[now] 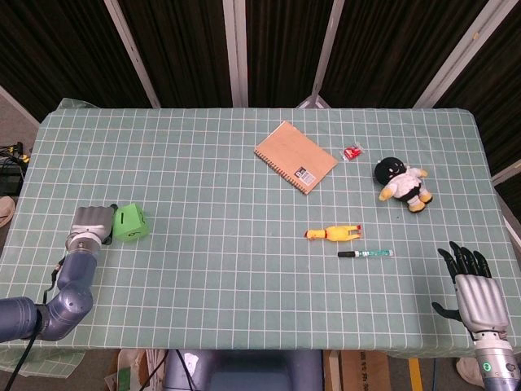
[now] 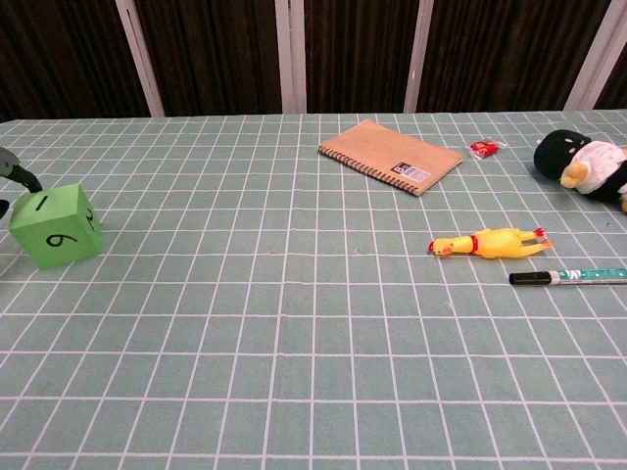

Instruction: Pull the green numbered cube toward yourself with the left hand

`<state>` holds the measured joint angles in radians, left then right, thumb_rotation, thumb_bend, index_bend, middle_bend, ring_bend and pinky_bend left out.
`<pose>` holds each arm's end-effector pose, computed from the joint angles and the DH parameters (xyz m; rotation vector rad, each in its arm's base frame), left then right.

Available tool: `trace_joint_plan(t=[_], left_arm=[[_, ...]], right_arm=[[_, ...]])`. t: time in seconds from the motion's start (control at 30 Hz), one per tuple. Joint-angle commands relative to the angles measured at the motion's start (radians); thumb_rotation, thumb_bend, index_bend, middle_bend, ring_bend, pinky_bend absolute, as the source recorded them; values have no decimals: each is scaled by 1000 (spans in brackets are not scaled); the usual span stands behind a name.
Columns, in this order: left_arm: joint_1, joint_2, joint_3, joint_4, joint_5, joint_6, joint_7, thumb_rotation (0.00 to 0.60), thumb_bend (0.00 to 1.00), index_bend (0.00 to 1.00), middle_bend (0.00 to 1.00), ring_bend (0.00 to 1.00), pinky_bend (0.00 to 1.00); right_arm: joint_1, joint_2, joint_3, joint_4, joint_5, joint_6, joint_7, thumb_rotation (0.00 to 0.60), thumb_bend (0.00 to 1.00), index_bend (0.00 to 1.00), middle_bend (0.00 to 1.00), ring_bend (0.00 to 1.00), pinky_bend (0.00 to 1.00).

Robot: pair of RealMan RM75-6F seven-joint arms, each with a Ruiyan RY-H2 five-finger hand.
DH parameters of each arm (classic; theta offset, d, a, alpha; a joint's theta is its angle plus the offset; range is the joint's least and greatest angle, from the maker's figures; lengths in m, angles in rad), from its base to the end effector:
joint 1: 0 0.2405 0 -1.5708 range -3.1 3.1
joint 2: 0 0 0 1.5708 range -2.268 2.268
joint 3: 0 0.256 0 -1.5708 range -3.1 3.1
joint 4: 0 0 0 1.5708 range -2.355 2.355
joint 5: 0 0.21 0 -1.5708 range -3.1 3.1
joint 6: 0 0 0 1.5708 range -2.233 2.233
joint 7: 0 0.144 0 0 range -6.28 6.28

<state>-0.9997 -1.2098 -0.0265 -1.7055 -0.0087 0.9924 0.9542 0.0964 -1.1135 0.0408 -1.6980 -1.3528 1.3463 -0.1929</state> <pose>-0.2221 0.3586 0.0767 -1.5844 -1.0903 -0.0568 -0.3186 -0.1784 0.1396 1.4106 -0.9907 0.6732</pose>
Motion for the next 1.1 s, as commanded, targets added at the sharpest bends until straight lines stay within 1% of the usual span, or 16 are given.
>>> trace_joint_plan(t=[0.03, 0.2, 0.4, 0.57, 0.87, 1.1], left_arm=[[24, 13, 19, -11, 46, -10, -27, 600, 923, 157, 853, 804, 837], [62, 26, 30, -17, 134, -31, -87, 600, 923, 157, 853, 804, 837], [111, 45, 62, -47, 258, -36, -142, 600, 923, 158, 853, 804, 837], [150, 63, 81, -73, 359, -29, -195, 600, 922, 157, 853, 803, 837], [211, 119, 121, -147, 504, -11, -260, 600, 919, 157, 853, 804, 837], [259, 133, 142, -161, 616, -1, -317, 600, 918, 155, 853, 804, 837]], right_arm=[[1, 0, 1, 1, 2, -1, 0, 600, 153, 138, 12, 24, 49], [0, -3, 2, 1, 1, 3, -3, 600, 154, 138, 12, 24, 49], [0, -6, 4, 2, 4, 4, -6, 600, 154, 138, 12, 24, 49], [3, -10, 2, 3, 3, 0, -12, 600, 155, 138, 12, 24, 49], [7, -15, 2, 5, 7, -5, -18, 600, 154, 138, 12, 24, 49], [5, -14, 4, 2, 10, -1, -16, 600, 154, 138, 12, 24, 49]])
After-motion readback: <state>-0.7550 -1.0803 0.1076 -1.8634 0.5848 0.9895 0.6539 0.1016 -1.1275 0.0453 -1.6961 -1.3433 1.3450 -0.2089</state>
